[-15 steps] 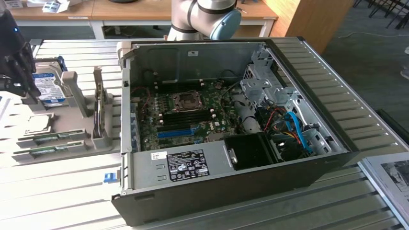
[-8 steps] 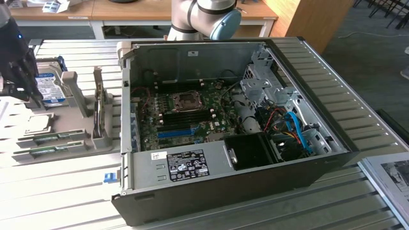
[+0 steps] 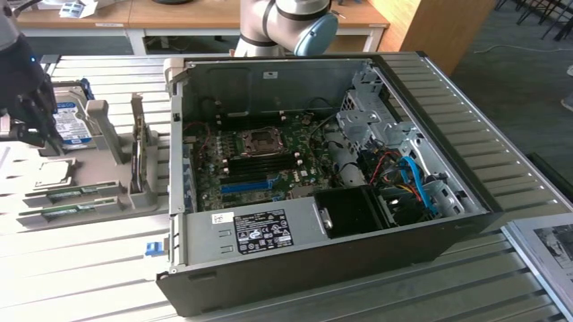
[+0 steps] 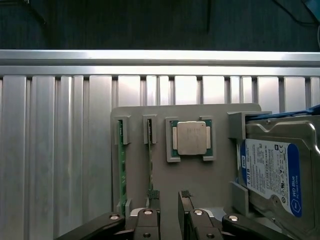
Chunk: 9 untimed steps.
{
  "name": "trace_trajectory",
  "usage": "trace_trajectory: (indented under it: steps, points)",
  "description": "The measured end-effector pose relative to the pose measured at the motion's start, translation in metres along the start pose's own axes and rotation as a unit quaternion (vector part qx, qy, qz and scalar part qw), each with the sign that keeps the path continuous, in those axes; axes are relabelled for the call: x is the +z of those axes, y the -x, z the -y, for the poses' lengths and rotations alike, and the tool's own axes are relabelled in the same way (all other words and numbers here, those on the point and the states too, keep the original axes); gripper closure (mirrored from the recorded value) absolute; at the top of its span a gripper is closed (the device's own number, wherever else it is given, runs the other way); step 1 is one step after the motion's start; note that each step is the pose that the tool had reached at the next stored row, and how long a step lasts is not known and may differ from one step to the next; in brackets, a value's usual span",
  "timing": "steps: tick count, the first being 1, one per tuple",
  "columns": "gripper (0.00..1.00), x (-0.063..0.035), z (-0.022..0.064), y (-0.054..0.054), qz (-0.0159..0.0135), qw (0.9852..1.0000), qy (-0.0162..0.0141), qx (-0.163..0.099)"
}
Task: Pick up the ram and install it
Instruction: 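Pick up the ram and move it above insertion slot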
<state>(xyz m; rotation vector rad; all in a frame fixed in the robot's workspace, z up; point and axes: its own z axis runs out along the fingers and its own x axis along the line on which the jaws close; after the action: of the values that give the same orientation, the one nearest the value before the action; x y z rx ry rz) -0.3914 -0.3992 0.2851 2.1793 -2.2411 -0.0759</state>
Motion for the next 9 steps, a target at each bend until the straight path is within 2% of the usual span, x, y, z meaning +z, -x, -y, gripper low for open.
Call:
trace_trajectory:
  steps: [9]
  points:
    - [0.71,0.0118,0.0005,0.000,0.0000,1.0000,0.0000,0.000]
